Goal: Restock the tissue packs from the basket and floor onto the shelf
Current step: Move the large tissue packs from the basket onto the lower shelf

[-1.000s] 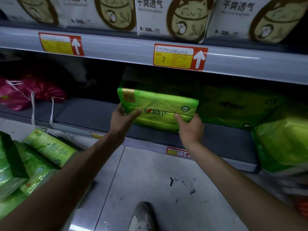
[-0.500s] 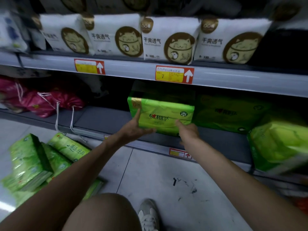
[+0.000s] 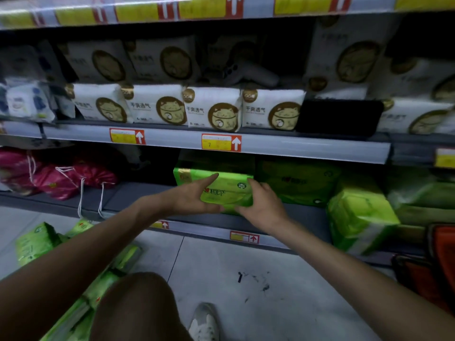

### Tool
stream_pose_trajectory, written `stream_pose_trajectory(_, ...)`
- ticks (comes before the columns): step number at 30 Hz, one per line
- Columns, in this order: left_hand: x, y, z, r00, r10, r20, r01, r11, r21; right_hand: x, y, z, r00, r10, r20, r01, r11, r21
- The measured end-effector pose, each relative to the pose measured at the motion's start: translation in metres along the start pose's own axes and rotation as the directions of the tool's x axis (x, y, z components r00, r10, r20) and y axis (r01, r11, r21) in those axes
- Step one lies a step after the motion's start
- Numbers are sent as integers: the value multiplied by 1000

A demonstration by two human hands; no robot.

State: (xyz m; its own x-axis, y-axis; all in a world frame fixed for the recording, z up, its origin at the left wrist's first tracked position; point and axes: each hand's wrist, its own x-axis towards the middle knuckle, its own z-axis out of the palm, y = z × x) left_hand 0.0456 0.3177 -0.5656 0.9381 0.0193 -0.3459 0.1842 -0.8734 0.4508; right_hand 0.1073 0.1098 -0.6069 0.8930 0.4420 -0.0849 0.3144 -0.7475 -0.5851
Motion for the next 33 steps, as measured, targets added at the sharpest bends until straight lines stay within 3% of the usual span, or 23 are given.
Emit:
stream_pose_trajectory(7,-29,78,0,984,167,-62,-146,956,256,-48,28,-78,997,-61,-40,54,987,-151)
stream_pose_trajectory(16,-29,191,38,886,463,29,-428,790,439,-132,118,-164,996,59,-61,-65,993,-102)
stream_pose_trajectory(22,-6,266,74,805,589,75,-557,705,438,-173,176,-210,979,150,-136,-164,982,-97)
stream_pose_trajectory(33,36,400,143,705,694,144,-682,609,405,-212,277,-273,912,295,-284,-321,946,-47)
